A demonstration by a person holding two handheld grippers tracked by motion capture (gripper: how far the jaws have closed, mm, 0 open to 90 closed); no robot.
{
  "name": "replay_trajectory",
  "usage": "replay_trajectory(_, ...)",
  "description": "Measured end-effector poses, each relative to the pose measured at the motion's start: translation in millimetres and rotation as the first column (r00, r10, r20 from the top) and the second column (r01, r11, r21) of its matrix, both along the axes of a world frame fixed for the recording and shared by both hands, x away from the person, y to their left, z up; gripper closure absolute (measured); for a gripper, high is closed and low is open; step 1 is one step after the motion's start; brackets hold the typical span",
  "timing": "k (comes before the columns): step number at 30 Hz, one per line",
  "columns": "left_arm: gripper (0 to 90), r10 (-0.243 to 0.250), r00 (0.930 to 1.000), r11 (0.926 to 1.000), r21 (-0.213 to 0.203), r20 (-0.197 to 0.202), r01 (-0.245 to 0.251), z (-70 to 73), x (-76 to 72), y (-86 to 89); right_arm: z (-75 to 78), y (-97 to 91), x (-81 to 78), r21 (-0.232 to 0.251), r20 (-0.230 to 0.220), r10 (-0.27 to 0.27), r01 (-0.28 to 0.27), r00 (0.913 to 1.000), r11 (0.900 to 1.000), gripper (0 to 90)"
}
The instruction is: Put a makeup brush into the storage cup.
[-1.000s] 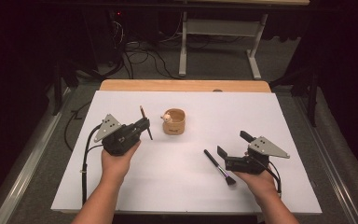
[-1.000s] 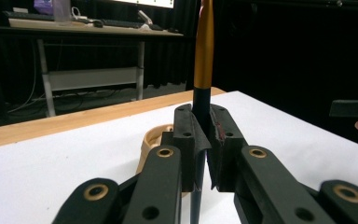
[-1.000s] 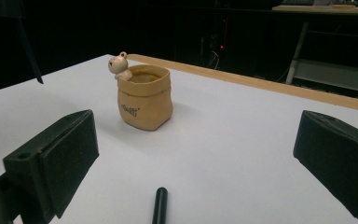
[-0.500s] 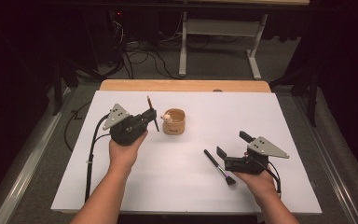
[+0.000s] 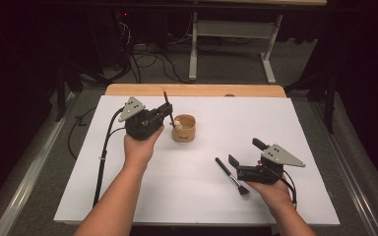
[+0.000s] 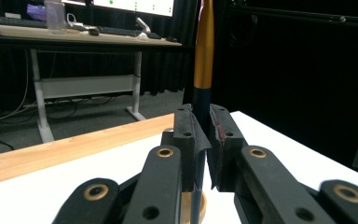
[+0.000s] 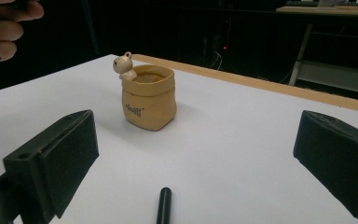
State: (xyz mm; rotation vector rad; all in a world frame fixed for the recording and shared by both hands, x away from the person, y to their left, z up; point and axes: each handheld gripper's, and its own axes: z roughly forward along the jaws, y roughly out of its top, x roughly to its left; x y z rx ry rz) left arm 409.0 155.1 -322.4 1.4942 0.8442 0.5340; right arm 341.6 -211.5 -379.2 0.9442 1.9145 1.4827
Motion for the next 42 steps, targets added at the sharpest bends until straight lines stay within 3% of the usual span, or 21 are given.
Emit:
replay_trajectory(17,82.8,0.015,0.9999,0.9996,0.026,-0.004,-0.015,6.6,31.6,-15.7,0.2,-0.3,-1.0,0.008,-0.004,0.004,-0.004,1.0,1.0,1.3)
replay_trajectory(26,82.8,0.024,0.9997,0.9995,0.018,-0.005,-0.024,10.2,44.0,-22.0,0.4,-0.9,-1.2,0.01,-0.004,0.009,-0.009,1.0,0.9999,1.2)
replay_trajectory(28,82.8,0.029,0.9995,0.9996,0.005,-0.008,-0.029,9.1,45.5,-22.7,0.4,-1.2,-1.2,0.013,-0.005,0.008,-0.008,1.0,0.9999,1.3)
replay_trajectory(42,82.7,0.033,0.9992,0.9992,0.025,-0.025,-0.032,1.5,49.7,-25.6,0.5,-1.1,-1.9,0.014,0.0,0.011,-0.011,0.9999,0.9998,1.2)
